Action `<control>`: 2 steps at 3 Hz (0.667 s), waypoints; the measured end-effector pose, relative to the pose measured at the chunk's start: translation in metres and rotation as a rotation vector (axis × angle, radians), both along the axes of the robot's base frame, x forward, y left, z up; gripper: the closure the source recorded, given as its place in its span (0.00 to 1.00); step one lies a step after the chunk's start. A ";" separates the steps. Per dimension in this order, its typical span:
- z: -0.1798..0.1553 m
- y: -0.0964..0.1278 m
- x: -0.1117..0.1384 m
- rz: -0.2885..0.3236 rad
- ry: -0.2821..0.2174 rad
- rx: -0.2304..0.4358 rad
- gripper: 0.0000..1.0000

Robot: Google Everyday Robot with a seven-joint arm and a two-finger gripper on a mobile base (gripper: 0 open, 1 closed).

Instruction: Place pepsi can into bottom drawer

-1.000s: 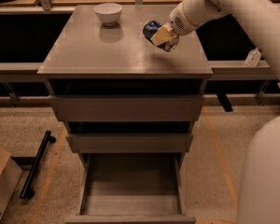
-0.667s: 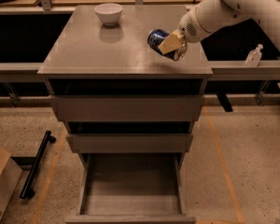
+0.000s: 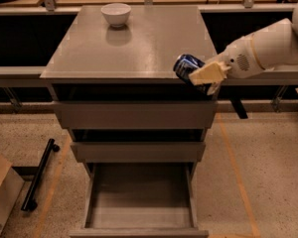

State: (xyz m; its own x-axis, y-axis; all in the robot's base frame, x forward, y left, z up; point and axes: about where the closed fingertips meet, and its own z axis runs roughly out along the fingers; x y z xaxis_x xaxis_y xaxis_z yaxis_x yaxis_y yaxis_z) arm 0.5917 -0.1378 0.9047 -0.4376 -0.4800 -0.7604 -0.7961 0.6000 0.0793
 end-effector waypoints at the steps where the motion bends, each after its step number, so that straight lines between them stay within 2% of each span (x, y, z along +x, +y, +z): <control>1: -0.022 -0.027 -0.073 -0.032 0.120 0.100 1.00; 2: -0.027 -0.049 -0.091 -0.079 0.145 0.128 1.00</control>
Offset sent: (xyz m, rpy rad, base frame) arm -0.0681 -0.0240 -0.0200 0.0936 0.1118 -0.0282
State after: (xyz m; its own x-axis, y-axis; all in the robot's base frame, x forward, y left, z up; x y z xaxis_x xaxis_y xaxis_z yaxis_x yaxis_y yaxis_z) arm 0.5004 -0.1868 0.8772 -0.5797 -0.3433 -0.7390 -0.7214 0.6379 0.2695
